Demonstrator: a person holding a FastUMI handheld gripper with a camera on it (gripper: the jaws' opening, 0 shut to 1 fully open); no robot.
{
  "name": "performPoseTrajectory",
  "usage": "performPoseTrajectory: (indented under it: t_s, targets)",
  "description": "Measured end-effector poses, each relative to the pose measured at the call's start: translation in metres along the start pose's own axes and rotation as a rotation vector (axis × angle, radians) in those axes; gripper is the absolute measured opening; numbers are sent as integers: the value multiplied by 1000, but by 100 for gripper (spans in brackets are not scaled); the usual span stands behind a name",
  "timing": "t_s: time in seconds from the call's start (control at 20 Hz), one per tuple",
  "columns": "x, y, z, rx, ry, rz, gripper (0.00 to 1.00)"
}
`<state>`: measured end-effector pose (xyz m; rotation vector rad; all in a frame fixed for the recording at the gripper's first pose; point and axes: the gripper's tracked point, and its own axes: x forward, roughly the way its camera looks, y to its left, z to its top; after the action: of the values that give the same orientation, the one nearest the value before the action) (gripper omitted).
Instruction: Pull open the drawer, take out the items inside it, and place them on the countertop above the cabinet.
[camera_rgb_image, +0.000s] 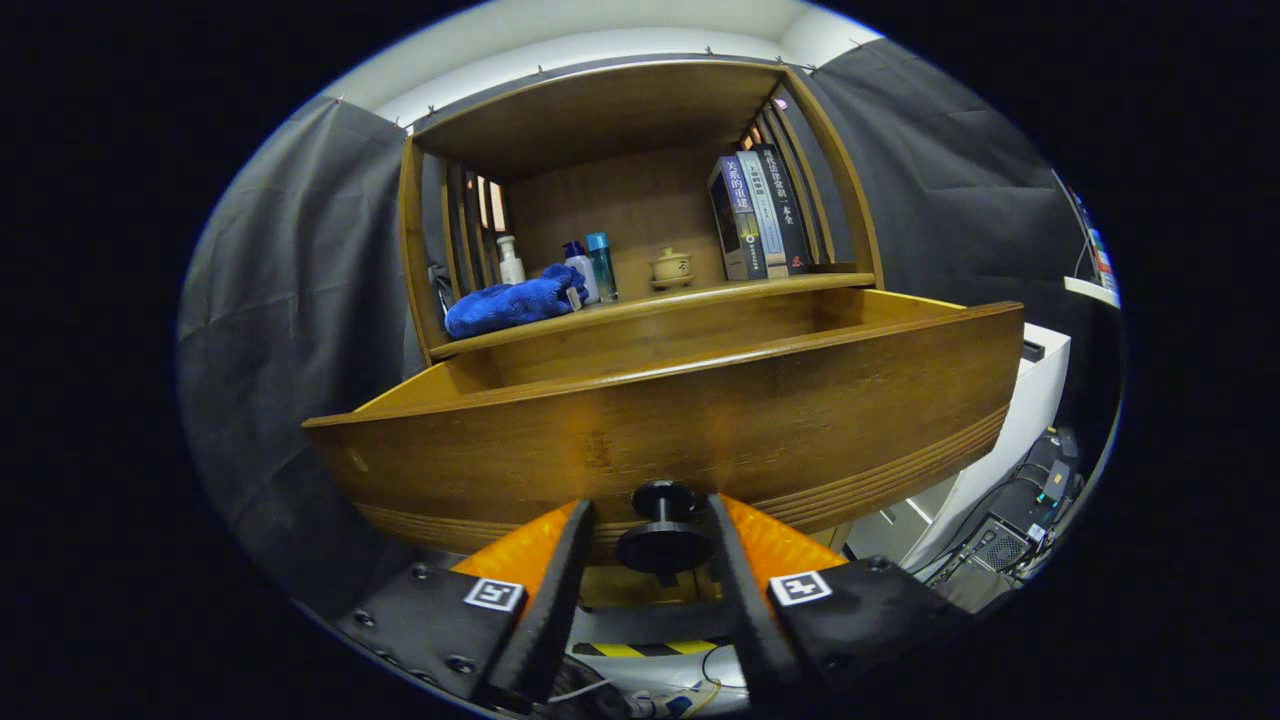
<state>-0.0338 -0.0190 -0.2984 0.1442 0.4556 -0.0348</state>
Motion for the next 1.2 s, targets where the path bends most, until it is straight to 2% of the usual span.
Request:
performPoseTrajectory:
  t_s: [0.1,0.15,0.25,0.35,0.55,0.7,0.85,0.9,1.0,1.2]
  targets:
    - [1,-1,0,2,0,-8,93]
    - [0,-1,0,2,2,-9,97]
    - [-6,-2,-3,-16,23,2,97]
    - [-27,-6,16,-27,-10,26,97]
    - [-55,-7,136,-49,-145,43,96]
    - [-28,6,211,-70,-129,69,96]
    - [14,26,250,-76,-49,96,96]
    - [32,26,254,-125,-31,87,96]
    - [76,21,232,-211,84,46,96]
    - [122,44,153,-199,367,73,97]
